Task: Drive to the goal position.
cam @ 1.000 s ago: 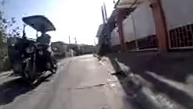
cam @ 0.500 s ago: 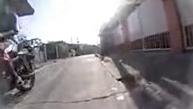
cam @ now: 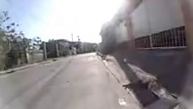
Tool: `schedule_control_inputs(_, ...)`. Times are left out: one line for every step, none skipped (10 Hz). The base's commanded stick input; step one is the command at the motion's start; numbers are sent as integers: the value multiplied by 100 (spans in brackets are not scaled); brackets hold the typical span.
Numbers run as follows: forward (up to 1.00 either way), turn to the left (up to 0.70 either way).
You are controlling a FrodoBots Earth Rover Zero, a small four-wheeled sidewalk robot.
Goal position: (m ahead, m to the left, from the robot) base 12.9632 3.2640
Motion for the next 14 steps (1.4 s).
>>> schedule_control_inputs(100,0)
schedule_control_inputs(100,0)
schedule_control_inputs(100,0)
schedule_control_inputs(100,0)
schedule_control_inputs(100,0)
schedule_control_inputs(100,0)
schedule_control_inputs(100,0)
schedule_control_inputs(100,0)
schedule_control_inputs(100,0)
schedule_control_inputs(100,0)
schedule_control_inputs(100,0)
schedule_control_inputs(100,0)
schedule_control_inputs(100,0)
schedule_control_inputs(100,0)
